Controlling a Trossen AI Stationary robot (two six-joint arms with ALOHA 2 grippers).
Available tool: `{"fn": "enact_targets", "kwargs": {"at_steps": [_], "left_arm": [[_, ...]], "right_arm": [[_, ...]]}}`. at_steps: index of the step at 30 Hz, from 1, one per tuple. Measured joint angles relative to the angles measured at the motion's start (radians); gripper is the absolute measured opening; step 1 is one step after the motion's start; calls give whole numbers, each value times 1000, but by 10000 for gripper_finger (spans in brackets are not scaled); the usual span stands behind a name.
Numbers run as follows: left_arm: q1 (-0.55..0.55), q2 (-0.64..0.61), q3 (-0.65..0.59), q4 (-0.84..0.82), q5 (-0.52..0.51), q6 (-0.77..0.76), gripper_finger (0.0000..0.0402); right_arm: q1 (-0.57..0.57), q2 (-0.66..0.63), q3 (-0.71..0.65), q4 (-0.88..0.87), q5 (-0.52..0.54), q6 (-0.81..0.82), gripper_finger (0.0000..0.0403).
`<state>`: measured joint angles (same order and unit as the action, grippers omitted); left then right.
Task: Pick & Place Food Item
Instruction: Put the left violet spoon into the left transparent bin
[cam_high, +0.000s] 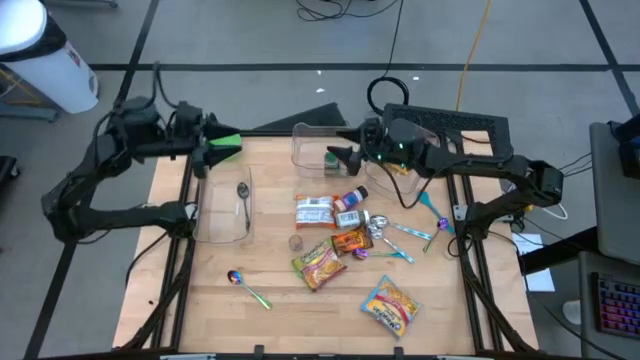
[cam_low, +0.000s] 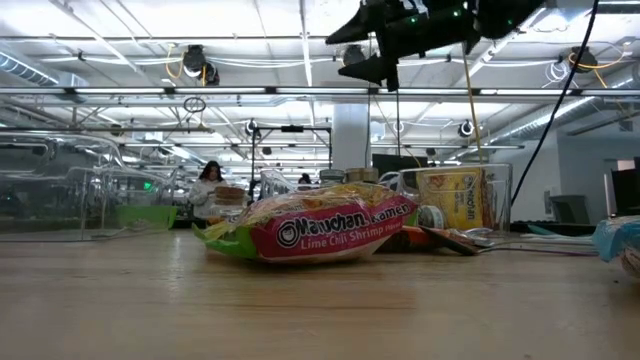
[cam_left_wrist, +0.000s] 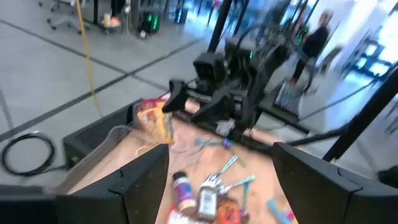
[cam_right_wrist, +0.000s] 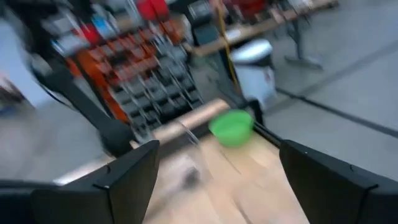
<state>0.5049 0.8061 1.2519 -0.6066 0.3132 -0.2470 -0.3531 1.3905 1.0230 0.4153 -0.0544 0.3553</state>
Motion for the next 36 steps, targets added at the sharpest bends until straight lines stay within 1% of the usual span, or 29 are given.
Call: {"fn": "enact_targets", "kwargs": {"at_steps": [4,6,8,12,16,18,20,23,26,29,32,34,36], "left_arm": [[-29,-92,-152,108,2,-106,294],[-53,-125,-222,162,3,-170,294],[-82,-145,-293,220,3,-233,294],[-151,-139,-426,376,3,-319,294],[-193,-70,-536,582,0,-374,294],[-204,-20,-569,666,3,-408,294],[-224,29,-576,724,22,-416,294],[-270,81,-575,724,55,-412,294],[-340,119,-575,704,61,-431,294],[-423,131,-574,628,57,-471,294],[-516,127,-573,506,-5,-523,294],[-583,114,-573,398,-70,-577,294],[-654,102,-573,327,-143,-655,294]], "right_arm": [[30,1,-122,296,-1,129,320],[40,0,-170,392,-1,187,320],[50,1,-198,450,1,217,320],[76,1,-201,463,1,227,320],[111,1,-182,443,29,191,320],[132,1,-167,412,54,168,320],[152,1,-152,385,54,142,320],[188,1,-116,316,54,103,320],[234,1,-67,181,54,39,320],[275,1,-26,72,53,-26,320],[303,1,-14,37,53,-56,320],[312,1,-14,34,53,-57,320],[317,1,-14,35,53,-57,320]]}}
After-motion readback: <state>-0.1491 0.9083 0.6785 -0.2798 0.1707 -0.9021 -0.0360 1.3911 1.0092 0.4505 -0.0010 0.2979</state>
